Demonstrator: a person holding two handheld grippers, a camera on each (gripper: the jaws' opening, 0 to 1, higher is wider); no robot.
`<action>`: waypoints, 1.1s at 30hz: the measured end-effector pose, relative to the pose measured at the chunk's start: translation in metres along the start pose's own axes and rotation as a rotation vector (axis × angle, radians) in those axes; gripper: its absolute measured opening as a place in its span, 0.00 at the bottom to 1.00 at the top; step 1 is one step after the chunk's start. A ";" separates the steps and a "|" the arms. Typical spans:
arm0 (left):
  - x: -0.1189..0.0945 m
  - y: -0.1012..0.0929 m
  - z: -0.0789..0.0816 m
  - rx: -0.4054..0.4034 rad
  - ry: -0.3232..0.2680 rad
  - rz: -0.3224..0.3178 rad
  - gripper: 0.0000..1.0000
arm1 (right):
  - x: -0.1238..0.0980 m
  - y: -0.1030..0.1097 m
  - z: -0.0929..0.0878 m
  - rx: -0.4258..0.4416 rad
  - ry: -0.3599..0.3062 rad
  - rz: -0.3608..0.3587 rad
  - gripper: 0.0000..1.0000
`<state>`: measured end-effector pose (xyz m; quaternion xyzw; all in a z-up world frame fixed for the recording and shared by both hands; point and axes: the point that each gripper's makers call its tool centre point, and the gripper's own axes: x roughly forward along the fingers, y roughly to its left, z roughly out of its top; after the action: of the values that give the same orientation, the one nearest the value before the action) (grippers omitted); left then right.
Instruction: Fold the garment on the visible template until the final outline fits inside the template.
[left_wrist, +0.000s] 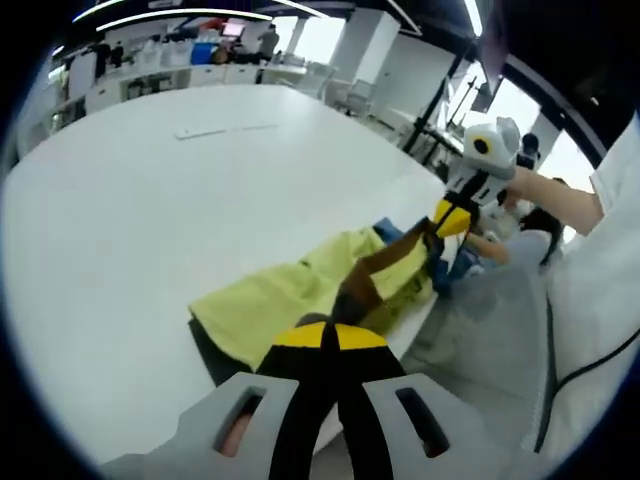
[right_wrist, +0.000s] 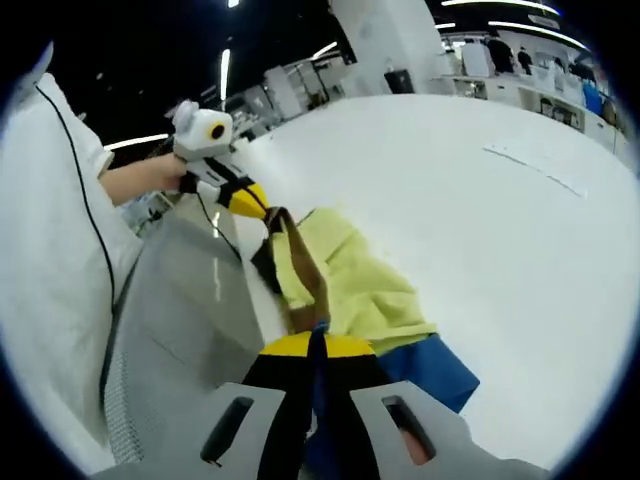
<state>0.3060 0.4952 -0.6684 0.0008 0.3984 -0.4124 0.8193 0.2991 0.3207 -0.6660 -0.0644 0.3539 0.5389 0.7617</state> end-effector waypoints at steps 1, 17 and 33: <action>-0.003 -0.001 0.002 0.000 -0.011 0.005 0.00 | -0.001 0.000 0.003 -0.005 -0.008 -0.007 0.03; -0.034 -0.007 0.032 -0.042 -0.159 0.028 0.00 | -0.022 0.003 0.047 -0.091 -0.097 -0.129 0.02; -0.062 -0.018 0.047 0.016 -0.212 0.053 0.00 | -0.040 0.019 0.075 -0.146 -0.188 -0.186 0.02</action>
<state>0.3036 0.5099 -0.5897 -0.0258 0.3059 -0.3914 0.8675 0.3112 0.3339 -0.5808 -0.1011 0.2334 0.4938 0.8315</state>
